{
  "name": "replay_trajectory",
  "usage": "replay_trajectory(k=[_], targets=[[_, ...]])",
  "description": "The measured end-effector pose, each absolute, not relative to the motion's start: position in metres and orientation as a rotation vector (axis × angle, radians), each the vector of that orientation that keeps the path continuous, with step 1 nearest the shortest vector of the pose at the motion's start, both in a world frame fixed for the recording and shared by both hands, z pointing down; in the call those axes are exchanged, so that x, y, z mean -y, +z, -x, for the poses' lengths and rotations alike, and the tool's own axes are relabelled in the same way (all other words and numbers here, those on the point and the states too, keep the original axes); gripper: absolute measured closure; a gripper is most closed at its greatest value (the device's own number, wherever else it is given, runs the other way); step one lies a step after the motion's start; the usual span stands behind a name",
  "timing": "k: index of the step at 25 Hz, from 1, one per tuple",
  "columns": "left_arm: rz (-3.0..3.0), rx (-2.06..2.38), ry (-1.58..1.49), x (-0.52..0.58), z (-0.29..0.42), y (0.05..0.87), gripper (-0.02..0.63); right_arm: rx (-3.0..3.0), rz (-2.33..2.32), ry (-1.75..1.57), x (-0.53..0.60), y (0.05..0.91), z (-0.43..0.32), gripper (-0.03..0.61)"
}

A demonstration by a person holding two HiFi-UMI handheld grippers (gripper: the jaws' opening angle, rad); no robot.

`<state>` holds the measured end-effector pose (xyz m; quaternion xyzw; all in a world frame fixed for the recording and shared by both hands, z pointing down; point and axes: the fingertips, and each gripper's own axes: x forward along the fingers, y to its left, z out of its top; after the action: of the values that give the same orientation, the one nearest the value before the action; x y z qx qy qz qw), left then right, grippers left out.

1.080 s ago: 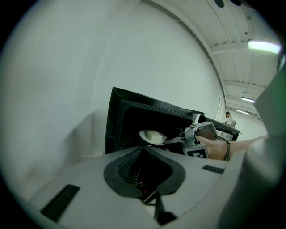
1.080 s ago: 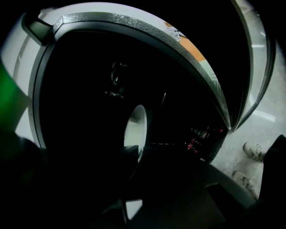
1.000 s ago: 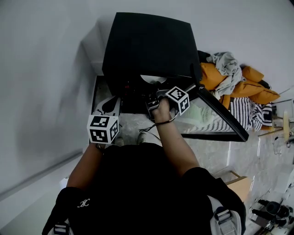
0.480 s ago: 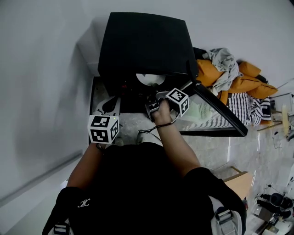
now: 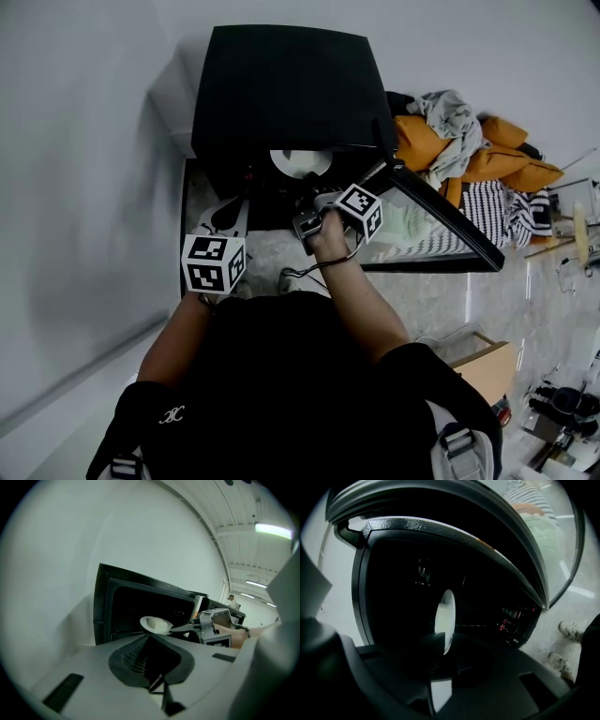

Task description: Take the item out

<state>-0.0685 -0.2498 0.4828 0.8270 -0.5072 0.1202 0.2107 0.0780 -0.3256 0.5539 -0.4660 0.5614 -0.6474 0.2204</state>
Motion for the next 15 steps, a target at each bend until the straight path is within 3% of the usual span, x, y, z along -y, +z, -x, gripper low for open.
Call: replay_trajectory(k=[15], targets=[[-2.288,1.425,0.345,0.252,0.080,0.482,0.606,-1.508,1.247,-1.845,0.346,0.566,-0.059,0.534]])
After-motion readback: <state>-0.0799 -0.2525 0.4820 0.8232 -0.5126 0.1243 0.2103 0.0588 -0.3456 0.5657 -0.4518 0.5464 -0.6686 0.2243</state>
